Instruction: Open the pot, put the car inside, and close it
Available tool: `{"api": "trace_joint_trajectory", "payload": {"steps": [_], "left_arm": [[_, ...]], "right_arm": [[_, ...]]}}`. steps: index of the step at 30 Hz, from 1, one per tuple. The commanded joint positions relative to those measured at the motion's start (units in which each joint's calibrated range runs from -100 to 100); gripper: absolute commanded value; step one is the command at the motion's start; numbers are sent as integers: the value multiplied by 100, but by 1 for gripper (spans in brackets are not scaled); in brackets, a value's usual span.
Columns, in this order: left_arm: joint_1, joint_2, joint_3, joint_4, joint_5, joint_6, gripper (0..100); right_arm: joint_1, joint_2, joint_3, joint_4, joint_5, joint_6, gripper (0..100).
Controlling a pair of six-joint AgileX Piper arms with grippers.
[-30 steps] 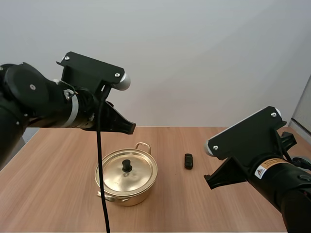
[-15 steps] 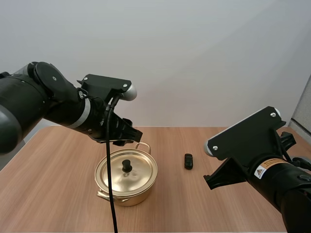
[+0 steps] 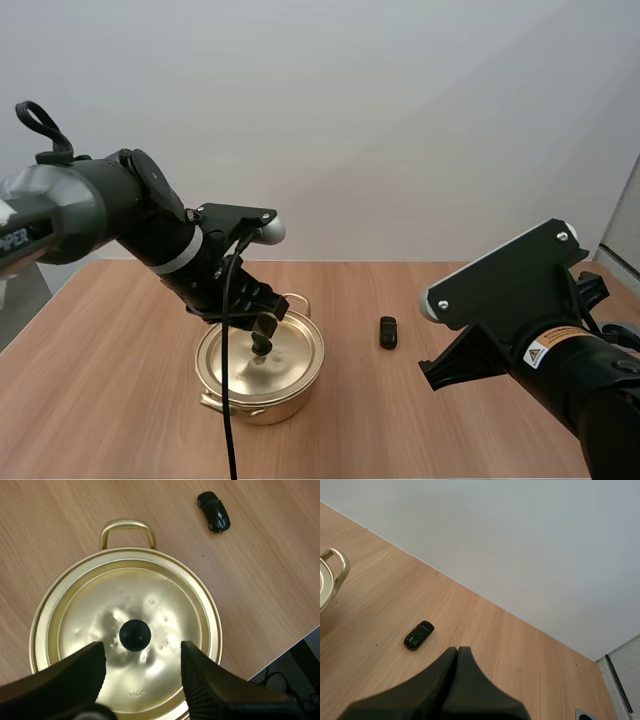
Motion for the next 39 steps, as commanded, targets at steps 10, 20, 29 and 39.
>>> {"api": "trace_joint_trajectory", "payload": {"steps": [10, 20, 29, 39], "left_arm": [[-7, 494, 3, -147, -524, 191, 76], [-144, 746, 3, -8, -561, 269, 74], [-143, 746, 410, 129, -1274, 374, 63], [-143, 701, 364, -112, -1523, 687, 0]], "right_arm": [[-44, 1, -4, 82, 3, -46, 0], [-124, 1, -4, 82, 3, -55, 0], [-152, 1, -4, 82, 3, -55, 0], [-153, 51, -4, 127, 394, -78, 0]]}}
